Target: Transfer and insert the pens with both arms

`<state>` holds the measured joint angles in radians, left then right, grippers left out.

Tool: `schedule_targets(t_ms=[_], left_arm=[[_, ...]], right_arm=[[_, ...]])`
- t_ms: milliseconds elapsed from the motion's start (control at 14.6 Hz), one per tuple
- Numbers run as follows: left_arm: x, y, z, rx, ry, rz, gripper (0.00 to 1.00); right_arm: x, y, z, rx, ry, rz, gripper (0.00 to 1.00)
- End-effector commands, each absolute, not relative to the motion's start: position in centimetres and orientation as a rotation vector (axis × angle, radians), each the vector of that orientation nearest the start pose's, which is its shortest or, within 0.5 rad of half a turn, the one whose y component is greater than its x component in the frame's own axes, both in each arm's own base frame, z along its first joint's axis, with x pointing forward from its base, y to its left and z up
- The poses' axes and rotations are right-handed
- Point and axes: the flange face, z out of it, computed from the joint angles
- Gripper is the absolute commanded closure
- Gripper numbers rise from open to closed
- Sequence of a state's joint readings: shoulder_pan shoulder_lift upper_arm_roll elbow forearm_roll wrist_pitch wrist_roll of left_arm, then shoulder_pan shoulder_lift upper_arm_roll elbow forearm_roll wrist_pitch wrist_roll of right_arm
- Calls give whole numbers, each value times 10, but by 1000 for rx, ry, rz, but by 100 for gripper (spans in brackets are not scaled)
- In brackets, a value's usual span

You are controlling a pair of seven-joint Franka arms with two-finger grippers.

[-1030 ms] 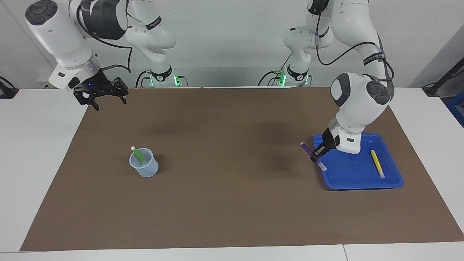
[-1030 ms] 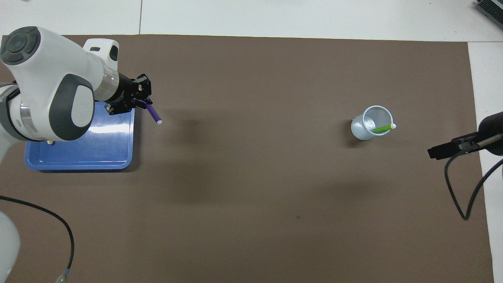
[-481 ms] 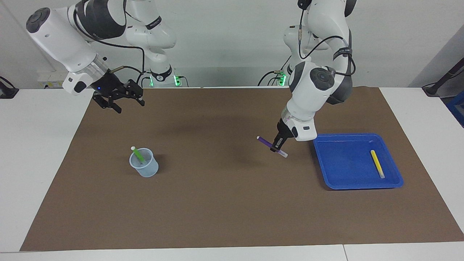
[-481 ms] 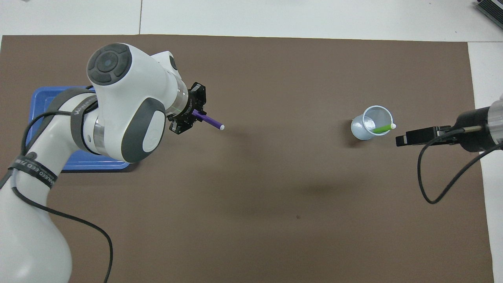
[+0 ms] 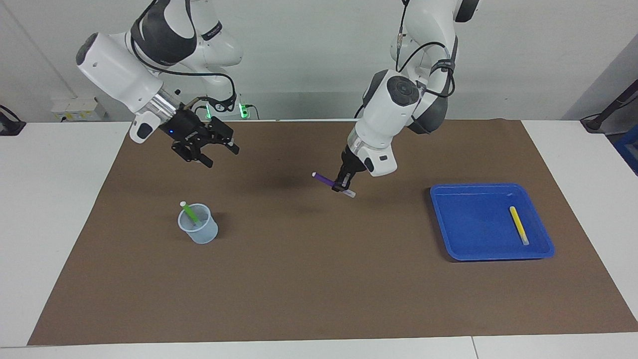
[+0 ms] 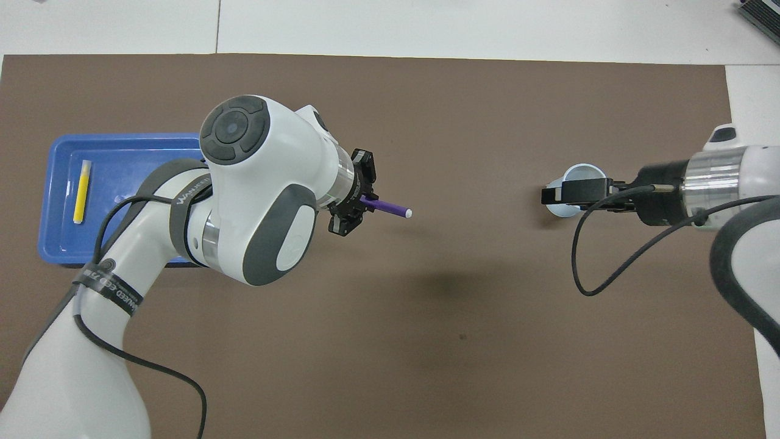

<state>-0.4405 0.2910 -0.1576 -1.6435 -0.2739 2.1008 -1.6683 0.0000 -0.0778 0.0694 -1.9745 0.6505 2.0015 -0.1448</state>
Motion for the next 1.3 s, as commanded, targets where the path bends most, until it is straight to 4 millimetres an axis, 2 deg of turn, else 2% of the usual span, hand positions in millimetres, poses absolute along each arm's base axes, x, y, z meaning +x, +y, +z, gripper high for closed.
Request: schedule_targets(t_ms=[0,69,206,412,549,687,893,1167,1236], left_arm=[[531,-402,475,-2727,-2121,354,100],[524,-414,477,-2707,-2171,362,100],[513,-435,479,-2702,-2237,367,100],[501,-452,482,-2709,-2249,396,100],[502,-456,487,-2672,-2345,519,100],[495,-471,491,-2719,-2421,532,100],[499,-472,492,-2708,-2565,505,100],[502,-468,490,-2703,-2600,488,100],[503,-468,489,-2702,-2614,486,100]], right_arm=[[547,95,521,-2478,78,-190,0],[551,97,517,-2444,103,-197,0],[557,112,506,-2407,76,-201,0],[559,126,497,-2406,42,-205,0],[558,127,494,-2407,40,-200,0],[561,126,489,-2412,49,-208,0],[559,127,488,-2412,44,-196,5],[558,128,488,-2409,40,-175,28],[559,126,490,-2407,45,-176,28]])
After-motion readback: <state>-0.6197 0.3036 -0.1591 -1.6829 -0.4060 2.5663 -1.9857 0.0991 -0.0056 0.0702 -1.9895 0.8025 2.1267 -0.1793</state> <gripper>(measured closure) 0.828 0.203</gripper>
